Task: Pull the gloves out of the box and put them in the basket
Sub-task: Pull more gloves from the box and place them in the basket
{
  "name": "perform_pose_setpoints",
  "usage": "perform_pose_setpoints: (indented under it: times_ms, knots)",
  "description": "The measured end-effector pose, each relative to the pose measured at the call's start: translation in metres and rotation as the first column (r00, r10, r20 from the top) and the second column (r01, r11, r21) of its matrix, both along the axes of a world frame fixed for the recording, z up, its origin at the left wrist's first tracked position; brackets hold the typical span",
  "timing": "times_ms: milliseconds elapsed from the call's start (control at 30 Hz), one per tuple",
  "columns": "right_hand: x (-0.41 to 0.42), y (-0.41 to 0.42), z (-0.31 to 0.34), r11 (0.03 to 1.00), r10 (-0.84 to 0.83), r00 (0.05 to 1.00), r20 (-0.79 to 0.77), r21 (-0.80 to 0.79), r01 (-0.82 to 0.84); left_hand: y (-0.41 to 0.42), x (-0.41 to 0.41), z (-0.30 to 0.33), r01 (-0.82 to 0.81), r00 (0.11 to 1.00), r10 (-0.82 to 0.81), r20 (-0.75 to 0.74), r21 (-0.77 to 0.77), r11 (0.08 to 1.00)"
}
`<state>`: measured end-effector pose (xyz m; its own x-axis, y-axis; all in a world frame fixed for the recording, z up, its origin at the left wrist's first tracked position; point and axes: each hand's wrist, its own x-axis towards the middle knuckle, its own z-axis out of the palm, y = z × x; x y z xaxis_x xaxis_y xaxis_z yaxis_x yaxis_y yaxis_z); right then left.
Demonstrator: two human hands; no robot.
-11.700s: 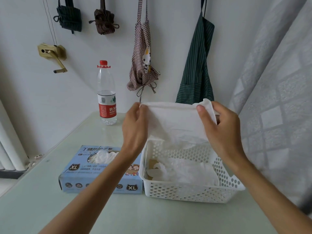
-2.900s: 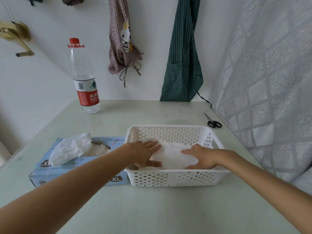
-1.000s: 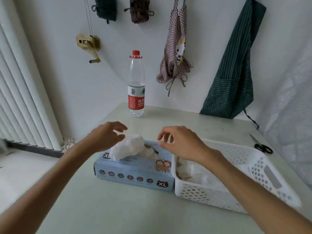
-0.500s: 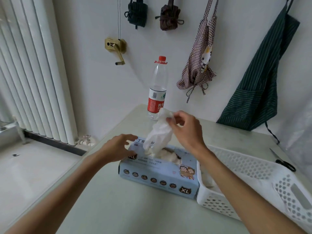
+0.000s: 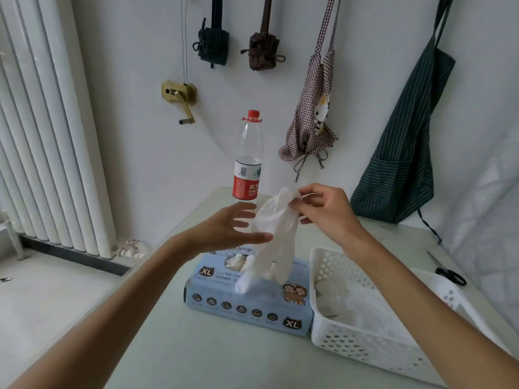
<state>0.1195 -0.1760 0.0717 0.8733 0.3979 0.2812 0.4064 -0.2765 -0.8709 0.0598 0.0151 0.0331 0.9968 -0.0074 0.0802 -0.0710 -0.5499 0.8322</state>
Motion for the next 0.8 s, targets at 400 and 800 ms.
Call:
perform_pose_setpoints:
  times_ms: [400, 800]
  knots:
    - [-0.004, -0.080, 0.010, 0.986, 0.166, 0.980, -0.111, -0.001, -0.167, -0.052, 0.018, 0.028, 0.054, 0.968, -0.072, 0.240, 0.080, 0.995]
    - [0.011, -0.163, 0.029, 0.961, -0.212, 0.973, -0.087, 0.161, 0.223, -0.120, 0.044, 0.048, 0.257, 0.949, -0.276, 0.154, 0.130, 0.958]
